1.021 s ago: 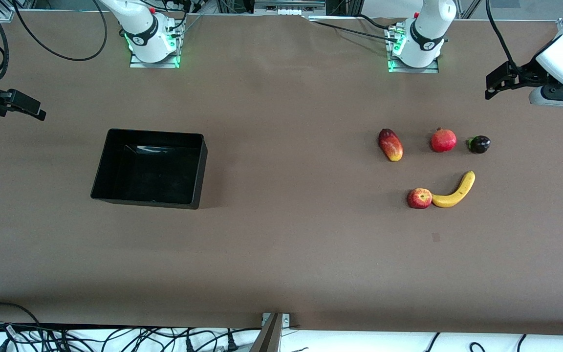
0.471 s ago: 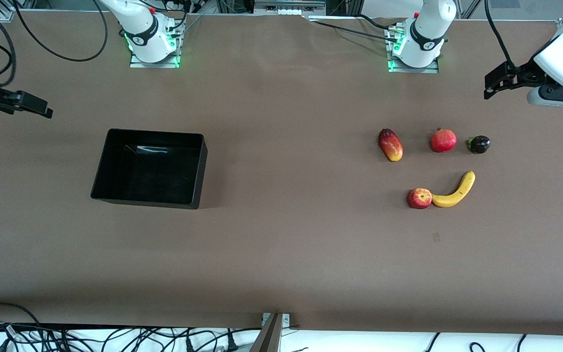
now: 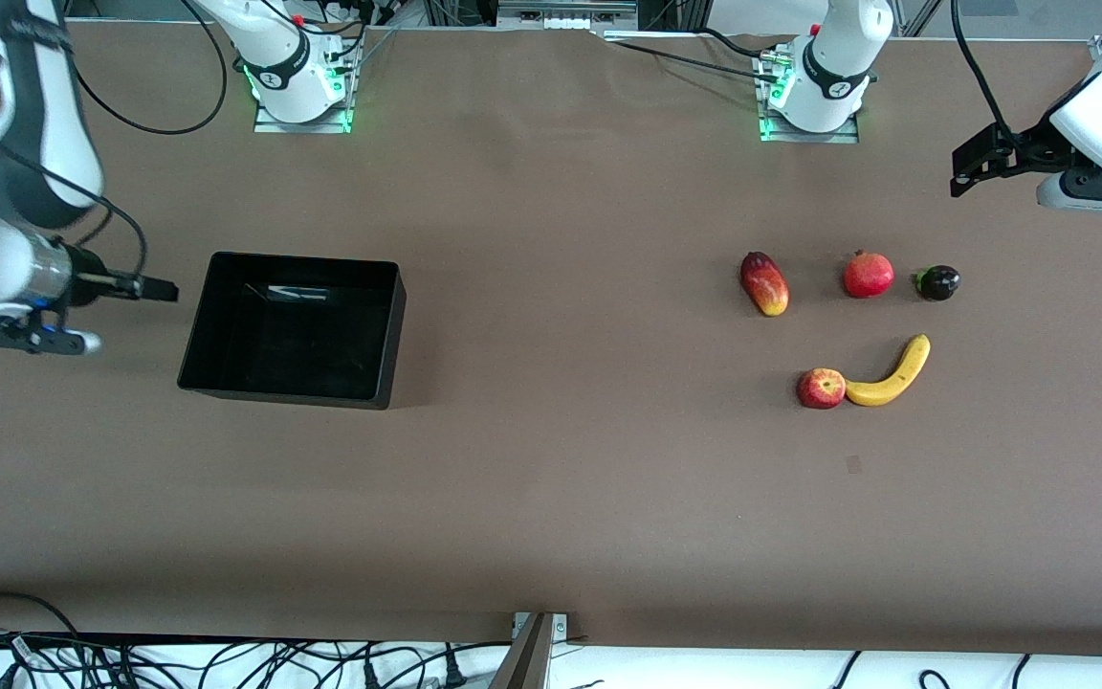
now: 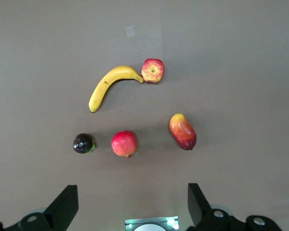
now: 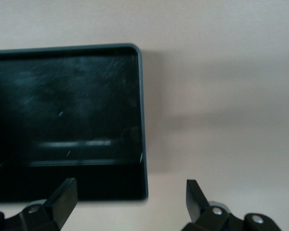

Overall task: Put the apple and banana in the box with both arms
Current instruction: 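Move the right gripper down beside the black box's outer wall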

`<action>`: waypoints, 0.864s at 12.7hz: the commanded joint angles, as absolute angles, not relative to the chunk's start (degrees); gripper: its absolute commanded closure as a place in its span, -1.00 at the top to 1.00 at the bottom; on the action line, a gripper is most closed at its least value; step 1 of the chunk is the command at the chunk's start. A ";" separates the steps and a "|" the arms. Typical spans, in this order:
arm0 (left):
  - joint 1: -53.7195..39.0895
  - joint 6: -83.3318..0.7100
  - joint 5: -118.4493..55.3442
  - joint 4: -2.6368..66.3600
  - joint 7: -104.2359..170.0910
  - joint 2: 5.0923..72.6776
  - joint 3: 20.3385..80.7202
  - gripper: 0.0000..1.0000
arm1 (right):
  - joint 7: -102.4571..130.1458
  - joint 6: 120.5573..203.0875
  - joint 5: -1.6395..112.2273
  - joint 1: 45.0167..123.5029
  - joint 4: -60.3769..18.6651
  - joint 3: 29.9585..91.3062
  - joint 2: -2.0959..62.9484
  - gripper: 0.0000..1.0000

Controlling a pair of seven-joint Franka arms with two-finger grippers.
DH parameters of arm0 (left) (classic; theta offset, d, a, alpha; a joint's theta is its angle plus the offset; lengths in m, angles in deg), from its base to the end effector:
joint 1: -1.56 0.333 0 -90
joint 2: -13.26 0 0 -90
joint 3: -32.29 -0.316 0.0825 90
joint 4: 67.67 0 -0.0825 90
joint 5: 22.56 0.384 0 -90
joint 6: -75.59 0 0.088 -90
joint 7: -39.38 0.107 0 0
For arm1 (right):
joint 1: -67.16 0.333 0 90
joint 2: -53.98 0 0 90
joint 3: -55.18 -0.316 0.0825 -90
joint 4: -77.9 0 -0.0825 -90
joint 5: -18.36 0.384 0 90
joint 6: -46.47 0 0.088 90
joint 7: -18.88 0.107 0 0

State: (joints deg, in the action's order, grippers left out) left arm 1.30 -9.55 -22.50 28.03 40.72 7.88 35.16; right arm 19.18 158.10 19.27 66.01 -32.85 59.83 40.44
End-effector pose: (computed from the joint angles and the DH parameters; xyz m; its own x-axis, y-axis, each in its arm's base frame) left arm 0.5141 -0.0292 0.6211 0.9929 -0.0770 -0.0905 -0.0776 -0.9970 -0.0036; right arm 0.5776 -0.0560 0.3495 0.9695 -0.1116 -0.2183 -0.1128 -0.9936 0.0070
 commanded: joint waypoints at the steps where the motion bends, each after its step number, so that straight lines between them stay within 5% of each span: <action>1: 1.38 -9.67 -23.44 28.48 39.99 7.55 34.93 1.00 | 20.02 173.32 19.41 66.46 -45.11 60.02 42.64 1.00; 6: 1.91 -10.02 -23.44 28.39 39.99 7.99 34.93 1.00 | 19.93 186.72 19.41 66.46 -52.61 60.02 40.81 1.00; 7: 1.91 -10.02 -23.44 28.39 39.99 7.99 34.84 1.00 | 19.15 189.09 19.41 66.37 -53.05 60.02 39.14 0.74; 11: 2.00 -10.02 -23.44 28.39 39.99 8.16 34.84 1.00 | 19.14 190.70 19.41 66.37 -54.20 60.02 38.51 -0.93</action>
State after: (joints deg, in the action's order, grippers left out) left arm 1.58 -9.64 -22.50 28.25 40.37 8.27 34.77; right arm 19.17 189.76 19.27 66.01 -53.31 59.83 38.19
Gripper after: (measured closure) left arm 0.000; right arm 0.458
